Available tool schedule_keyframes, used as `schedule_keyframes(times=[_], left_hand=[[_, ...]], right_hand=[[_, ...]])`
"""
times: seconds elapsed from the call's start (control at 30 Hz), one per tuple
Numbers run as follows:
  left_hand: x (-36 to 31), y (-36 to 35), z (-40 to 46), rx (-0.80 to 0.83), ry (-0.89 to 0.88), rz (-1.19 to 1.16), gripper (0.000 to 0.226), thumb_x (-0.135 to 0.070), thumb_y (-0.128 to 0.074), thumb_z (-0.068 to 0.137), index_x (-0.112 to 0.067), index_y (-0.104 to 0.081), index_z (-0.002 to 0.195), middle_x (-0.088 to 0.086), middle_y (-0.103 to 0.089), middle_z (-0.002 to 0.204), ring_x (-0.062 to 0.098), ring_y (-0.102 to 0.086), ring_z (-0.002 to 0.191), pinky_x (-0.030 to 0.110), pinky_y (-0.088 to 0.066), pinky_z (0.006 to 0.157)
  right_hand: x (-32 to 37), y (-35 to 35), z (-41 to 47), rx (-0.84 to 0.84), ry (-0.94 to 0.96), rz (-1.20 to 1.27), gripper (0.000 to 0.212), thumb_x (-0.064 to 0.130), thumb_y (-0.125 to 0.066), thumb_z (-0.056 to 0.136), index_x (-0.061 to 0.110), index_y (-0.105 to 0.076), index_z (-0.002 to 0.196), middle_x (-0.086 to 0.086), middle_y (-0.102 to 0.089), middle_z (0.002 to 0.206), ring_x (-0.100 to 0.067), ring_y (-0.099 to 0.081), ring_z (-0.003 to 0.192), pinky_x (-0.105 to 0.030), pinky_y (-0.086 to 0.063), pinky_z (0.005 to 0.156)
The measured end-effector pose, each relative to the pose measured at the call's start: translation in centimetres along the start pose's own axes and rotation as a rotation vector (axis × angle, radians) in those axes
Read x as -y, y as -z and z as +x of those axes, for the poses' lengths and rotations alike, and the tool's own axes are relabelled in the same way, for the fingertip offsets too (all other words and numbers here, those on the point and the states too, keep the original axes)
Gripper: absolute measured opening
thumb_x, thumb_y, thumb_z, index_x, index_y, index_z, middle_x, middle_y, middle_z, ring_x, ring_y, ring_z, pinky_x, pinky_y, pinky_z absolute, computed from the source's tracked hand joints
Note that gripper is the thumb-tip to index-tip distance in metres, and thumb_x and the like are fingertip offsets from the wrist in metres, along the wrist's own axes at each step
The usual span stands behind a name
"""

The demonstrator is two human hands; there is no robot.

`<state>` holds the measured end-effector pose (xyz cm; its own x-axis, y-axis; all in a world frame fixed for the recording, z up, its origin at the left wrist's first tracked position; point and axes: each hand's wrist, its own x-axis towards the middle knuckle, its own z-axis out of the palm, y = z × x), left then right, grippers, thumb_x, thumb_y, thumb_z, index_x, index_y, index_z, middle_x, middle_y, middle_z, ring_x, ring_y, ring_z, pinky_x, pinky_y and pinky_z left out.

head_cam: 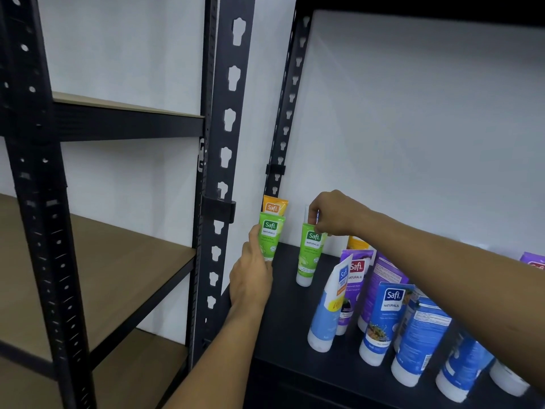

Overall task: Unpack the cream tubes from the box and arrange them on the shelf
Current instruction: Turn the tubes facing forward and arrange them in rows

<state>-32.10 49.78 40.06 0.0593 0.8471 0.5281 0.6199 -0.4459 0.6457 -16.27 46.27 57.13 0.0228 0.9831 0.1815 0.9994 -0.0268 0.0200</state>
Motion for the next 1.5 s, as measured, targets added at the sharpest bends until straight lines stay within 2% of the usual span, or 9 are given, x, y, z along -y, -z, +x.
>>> schedule_keyframes(times=[0.2,0.47,0.73,0.83,1.0,1.13,1.3,1.43,1.5], left_hand=[[0.1,-0.1,0.0,-0.002,-0.005,-0.001,0.079,-0.012,-0.063,0.091,-0.035,-0.010,0.145,0.005,-0.058,0.118,0.026,-0.064,0.087,0.046,-0.057,0.072],[0.0,0.0,0.0,-0.003,-0.002,0.016,0.078,-0.011,-0.061,0.091,-0.033,-0.011,0.147,0.005,-0.057,0.114,0.024,-0.062,0.084,0.042,-0.054,0.068],[-0.6,0.5,-0.3,0.007,0.004,0.009,0.075,-0.014,-0.059,0.093,-0.034,-0.011,0.147,0.005,-0.054,0.105,0.023,-0.060,0.081,0.041,-0.054,0.066],[-1.0,1.0,-0.7,0.026,0.034,-0.031,0.073,-0.014,-0.057,0.095,-0.033,-0.010,0.148,0.006,-0.053,0.107,0.024,-0.059,0.081,0.040,-0.052,0.064],[-1.7,2.1,-2.1,0.075,0.097,-0.153,0.073,-0.013,-0.058,0.094,-0.031,-0.013,0.149,0.008,-0.046,0.118,0.025,-0.060,0.085,0.043,-0.053,0.066],[-2.9,3.6,-2.9,0.091,0.116,-0.225,0.053,-0.020,-0.055,0.096,-0.025,-0.028,0.142,0.011,-0.047,0.121,0.024,-0.060,0.090,0.045,-0.054,0.075],[-6.6,6.3,-2.4,0.165,0.030,-0.308,0.031,-0.032,-0.049,0.100,-0.018,-0.048,0.128,0.006,-0.055,0.123,0.017,-0.056,0.102,0.033,-0.048,0.087],[-10.4,8.8,-2.1,0.267,-0.065,-0.391,0.021,-0.028,-0.049,0.102,-0.016,-0.059,0.116,0.000,-0.062,0.112,0.009,-0.056,0.095,0.012,-0.040,0.069],[-11.8,9.7,-1.9,0.318,-0.142,-0.390,0.019,-0.028,-0.050,0.101,-0.017,-0.062,0.110,-0.002,-0.065,0.108,0.010,-0.059,0.095,0.013,-0.042,0.070]], right_hand=[[-0.1,-0.1,-0.3,0.007,-0.011,0.013,0.014,0.010,-0.074,0.084,0.020,-0.065,0.084,0.003,-0.060,0.087,-0.013,-0.064,0.072,-0.023,-0.052,0.065],[-0.3,-0.3,-0.2,-0.010,-0.002,0.021,0.013,0.012,-0.076,0.083,0.020,-0.067,0.087,0.000,-0.063,0.095,-0.015,-0.062,0.080,-0.029,-0.056,0.072],[-0.2,0.0,-0.8,-0.013,-0.027,-0.004,0.010,0.018,-0.074,0.084,0.023,-0.068,0.091,-0.001,-0.064,0.101,-0.015,-0.061,0.080,-0.029,-0.051,0.069],[-0.1,0.9,-1.5,-0.044,-0.035,-0.010,0.011,0.024,-0.073,0.085,0.025,-0.068,0.095,-0.001,-0.063,0.108,-0.019,-0.061,0.091,-0.032,-0.052,0.075],[-0.9,3.7,-3.9,-0.074,-0.070,-0.019,0.012,0.029,-0.070,0.086,0.026,-0.069,0.098,-0.002,-0.065,0.105,-0.021,-0.063,0.091,-0.035,-0.053,0.079],[-1.6,5.6,-6.6,-0.083,-0.105,-0.021,0.013,0.029,-0.068,0.088,0.024,-0.069,0.100,-0.002,-0.067,0.106,-0.020,-0.064,0.091,-0.034,-0.053,0.078],[-2.5,6.8,-10.2,-0.059,-0.139,-0.013,0.017,0.027,-0.067,0.089,0.019,-0.071,0.104,-0.002,-0.067,0.108,-0.019,-0.061,0.091,-0.029,-0.043,0.070],[-3.2,7.1,-12.1,-0.031,-0.156,-0.011,0.019,0.028,-0.069,0.089,0.018,-0.071,0.104,-0.003,-0.067,0.111,-0.019,-0.063,0.093,-0.029,-0.046,0.072],[-3.6,7.0,-12.9,-0.011,-0.168,-0.018,0.019,0.030,-0.071,0.087,0.018,-0.071,0.103,-0.003,-0.068,0.111,-0.019,-0.063,0.095,-0.031,-0.049,0.074]])
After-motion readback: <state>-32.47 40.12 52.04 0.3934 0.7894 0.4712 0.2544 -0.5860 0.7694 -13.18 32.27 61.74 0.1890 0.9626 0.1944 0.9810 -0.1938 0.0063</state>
